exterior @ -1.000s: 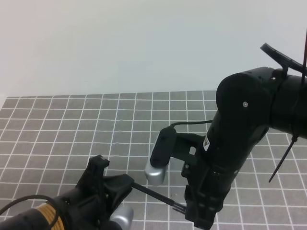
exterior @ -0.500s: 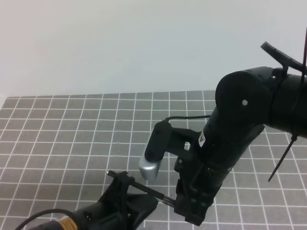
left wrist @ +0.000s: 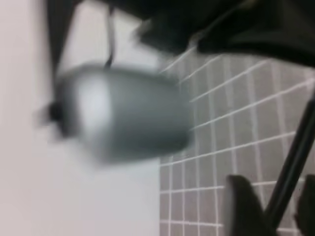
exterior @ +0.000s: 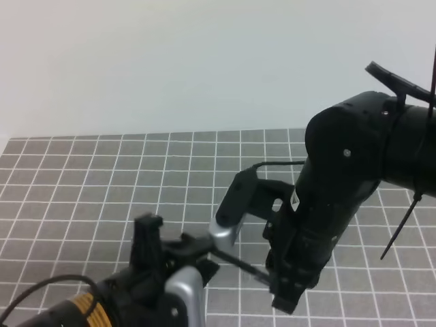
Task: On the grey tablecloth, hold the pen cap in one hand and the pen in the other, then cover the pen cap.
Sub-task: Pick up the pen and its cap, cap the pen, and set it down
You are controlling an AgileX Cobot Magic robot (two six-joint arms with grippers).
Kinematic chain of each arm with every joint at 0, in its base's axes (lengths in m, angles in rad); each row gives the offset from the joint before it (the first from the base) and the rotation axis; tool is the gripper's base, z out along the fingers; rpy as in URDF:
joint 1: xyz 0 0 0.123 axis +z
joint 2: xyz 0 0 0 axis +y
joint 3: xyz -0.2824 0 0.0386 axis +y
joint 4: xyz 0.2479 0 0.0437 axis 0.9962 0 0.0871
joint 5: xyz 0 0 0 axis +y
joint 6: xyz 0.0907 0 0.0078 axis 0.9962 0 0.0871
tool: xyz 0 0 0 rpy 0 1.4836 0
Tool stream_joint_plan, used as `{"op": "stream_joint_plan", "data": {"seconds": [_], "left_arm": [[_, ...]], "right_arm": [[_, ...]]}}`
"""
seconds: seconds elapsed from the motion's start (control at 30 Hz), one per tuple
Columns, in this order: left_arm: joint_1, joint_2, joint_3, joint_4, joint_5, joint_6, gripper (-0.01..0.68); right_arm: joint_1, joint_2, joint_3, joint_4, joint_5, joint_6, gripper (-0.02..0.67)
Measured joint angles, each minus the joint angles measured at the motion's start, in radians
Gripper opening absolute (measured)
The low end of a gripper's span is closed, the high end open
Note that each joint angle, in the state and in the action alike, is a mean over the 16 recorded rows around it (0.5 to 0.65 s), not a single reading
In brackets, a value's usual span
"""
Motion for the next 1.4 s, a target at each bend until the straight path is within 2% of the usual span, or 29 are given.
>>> {"op": "stream_joint_plan", "data": {"seconds": [0.1, 0.2, 0.3, 0.43, 0.63, 0.9, 1.1, 1.4], "left_arm": [[0.000, 0.000, 0.000, -0.151, -0.058, 0.013, 0.219], [0.000, 0.000, 0.000, -0.329, -0.123, 0.035, 0.222], [0.000, 0.000, -0.004, -0.513, -0.181, 0.060, 0.196], [0.000, 0.000, -0.029, -0.778, -0.225, 0.106, 0.126], [0.000, 0.000, -0.098, -1.165, -0.193, 0.236, 0.022], [0.000, 0.001, -0.186, -1.597, -0.083, 0.468, 0.002], [0.000, 0.001, -0.202, -1.752, -0.040, 0.578, 0.001], [0.000, 0.002, -0.200, -1.775, 0.009, 0.581, 0.000]], "right_arm": [[-0.022, 0.000, 0.000, -0.043, -0.015, 0.088, 0.089], [-0.062, 0.000, 0.000, -0.077, -0.037, 0.185, 0.089], [-0.120, 0.002, 0.000, -0.088, -0.061, 0.280, 0.089], [-0.210, 0.016, 0.000, -0.057, -0.087, 0.385, 0.089], [-0.316, 0.070, 0.000, 0.022, -0.107, 0.501, 0.089], [-0.353, 0.178, 0.000, 0.045, -0.111, 0.628, 0.089], [-0.349, 0.230, 0.000, -0.007, -0.113, 0.692, 0.089], [-0.349, 0.262, 0.000, -0.047, -0.114, 0.671, 0.089]]}}
